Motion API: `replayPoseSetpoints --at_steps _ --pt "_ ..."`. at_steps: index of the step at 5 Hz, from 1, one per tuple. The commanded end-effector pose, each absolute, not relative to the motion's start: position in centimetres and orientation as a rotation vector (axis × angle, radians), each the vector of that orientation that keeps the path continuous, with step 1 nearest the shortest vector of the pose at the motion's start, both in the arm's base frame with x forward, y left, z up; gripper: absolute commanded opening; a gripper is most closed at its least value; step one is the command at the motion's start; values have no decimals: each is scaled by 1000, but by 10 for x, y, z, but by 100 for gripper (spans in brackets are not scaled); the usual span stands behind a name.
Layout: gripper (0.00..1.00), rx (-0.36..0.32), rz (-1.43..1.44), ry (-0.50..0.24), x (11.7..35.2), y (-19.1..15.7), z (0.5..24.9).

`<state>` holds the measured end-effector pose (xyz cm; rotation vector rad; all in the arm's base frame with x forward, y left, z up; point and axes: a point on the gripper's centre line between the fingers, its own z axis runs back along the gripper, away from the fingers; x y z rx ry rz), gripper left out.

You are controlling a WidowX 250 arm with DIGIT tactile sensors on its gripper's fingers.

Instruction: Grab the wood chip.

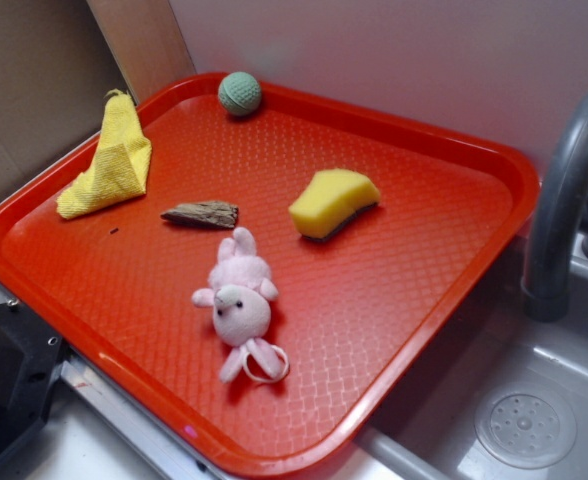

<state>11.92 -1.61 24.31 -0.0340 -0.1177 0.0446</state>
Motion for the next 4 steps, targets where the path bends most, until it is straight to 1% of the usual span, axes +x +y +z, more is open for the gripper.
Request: replayPoseSetpoints --at_steps 1,2,3,4 --pt "100 -34 45 -118 119 -16 243" --pt "100 18 -202 -110 152 15 223" --pt "100 29 -453 -152 189 29 199" --pt "100 50 -705 -162 211 45 151"
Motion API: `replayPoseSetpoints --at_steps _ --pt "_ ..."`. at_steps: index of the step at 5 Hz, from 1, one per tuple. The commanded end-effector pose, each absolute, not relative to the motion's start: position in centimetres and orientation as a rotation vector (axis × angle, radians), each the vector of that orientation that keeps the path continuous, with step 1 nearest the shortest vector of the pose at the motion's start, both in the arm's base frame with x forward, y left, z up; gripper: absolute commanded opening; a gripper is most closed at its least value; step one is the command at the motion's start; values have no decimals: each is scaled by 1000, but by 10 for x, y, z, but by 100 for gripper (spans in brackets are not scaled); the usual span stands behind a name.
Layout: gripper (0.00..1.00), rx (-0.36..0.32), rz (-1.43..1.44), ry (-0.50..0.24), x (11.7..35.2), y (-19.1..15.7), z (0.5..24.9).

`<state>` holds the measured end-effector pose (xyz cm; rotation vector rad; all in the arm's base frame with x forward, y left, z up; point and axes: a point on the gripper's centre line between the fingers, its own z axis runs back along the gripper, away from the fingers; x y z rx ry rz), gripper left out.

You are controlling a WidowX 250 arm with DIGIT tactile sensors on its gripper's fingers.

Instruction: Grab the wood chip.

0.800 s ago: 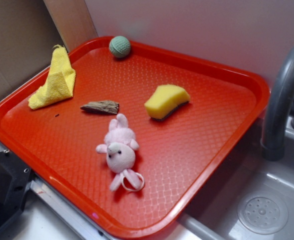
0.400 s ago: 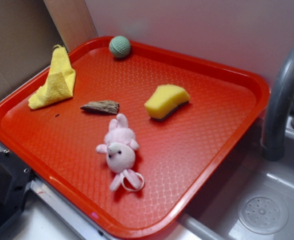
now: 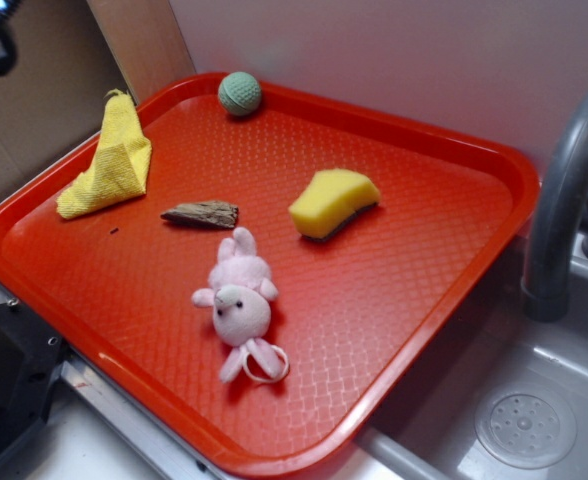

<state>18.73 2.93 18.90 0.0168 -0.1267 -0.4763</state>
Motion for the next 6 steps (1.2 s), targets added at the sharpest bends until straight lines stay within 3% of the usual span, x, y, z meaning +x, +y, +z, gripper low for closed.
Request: replayPoseSetpoints --at_steps 1,2,3,4,6 --pt "100 44 -878 -160 214 35 101" --pt "100 11 -952 -153 211 27 51" --pt "100 -32 -1008 -136 222 15 11" --pt "100 -54 -1076 -121 234 -15 7" --pt "100 -48 -1113 -103 232 -36 3"
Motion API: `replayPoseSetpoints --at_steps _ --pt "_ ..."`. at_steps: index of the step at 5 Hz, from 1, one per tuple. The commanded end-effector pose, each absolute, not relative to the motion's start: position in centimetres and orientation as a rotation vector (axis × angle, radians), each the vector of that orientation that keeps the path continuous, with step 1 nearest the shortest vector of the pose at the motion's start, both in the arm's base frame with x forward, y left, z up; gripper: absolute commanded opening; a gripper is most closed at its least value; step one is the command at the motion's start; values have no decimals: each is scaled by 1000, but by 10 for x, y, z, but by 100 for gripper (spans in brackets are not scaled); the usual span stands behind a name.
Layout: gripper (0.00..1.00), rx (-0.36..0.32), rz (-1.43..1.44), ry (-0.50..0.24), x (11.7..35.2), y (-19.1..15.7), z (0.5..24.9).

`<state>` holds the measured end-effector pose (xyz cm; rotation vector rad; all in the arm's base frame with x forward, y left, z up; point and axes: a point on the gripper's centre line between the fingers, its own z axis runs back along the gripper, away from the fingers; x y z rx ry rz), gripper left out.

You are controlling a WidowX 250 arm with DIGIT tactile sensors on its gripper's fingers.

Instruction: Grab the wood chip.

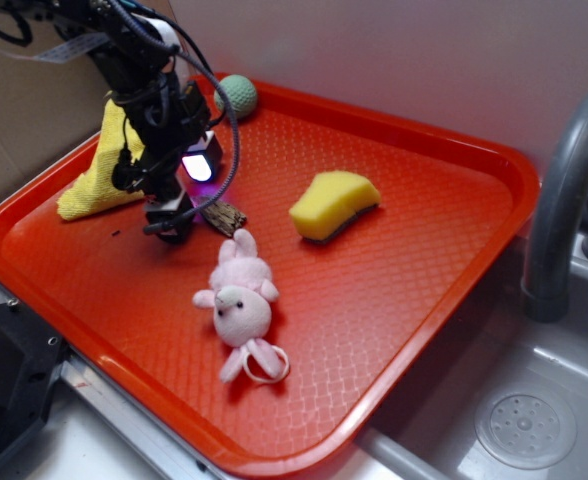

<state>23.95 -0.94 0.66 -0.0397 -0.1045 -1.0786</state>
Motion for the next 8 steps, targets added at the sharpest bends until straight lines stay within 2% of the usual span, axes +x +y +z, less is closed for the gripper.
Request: replayPoseSetpoints --at_steps 1,4,5,6,7,8 --pt "0 -56 -1183 -144 222 -41 9" --pt "0 -77 -1267 -150 217 -40 9" --pt "0 -41 -1127 -188 222 -25 43" --pt "0 40 -881 -288 222 17 93" --pt "0 -24 -616 -304 206 64 139" --pt "0 -90 -350 -246 170 73 186"
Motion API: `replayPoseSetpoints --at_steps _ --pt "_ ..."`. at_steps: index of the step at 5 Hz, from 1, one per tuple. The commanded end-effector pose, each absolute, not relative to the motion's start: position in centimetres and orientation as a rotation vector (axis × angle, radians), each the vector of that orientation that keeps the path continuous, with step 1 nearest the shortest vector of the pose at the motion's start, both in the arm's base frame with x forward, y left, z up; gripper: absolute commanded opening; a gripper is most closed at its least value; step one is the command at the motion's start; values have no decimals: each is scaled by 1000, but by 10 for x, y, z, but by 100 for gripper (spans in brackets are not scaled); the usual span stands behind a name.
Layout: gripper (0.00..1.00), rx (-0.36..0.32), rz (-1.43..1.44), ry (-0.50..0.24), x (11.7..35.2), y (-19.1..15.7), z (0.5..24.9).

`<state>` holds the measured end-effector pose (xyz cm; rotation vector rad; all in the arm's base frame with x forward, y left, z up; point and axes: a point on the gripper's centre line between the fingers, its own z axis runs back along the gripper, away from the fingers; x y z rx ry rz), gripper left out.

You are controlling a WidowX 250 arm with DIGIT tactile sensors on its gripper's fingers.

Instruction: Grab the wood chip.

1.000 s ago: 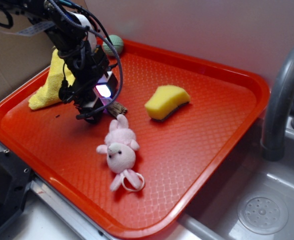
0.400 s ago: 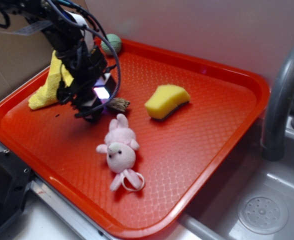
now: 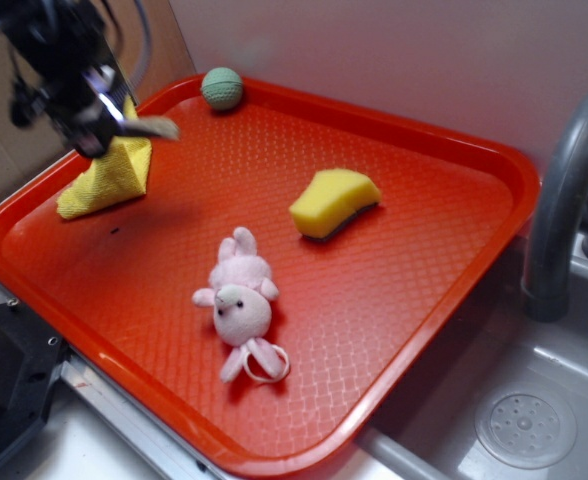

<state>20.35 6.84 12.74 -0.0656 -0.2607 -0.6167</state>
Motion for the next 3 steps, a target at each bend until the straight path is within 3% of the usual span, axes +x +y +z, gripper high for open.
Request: replayPoseSetpoints --at_steps 1,2,3 --pt "0 -73 -99 -227 152 52 237" --pt "0 3 101 -217 157 27 286" --pt "0 70 76 -170 168 16 282"
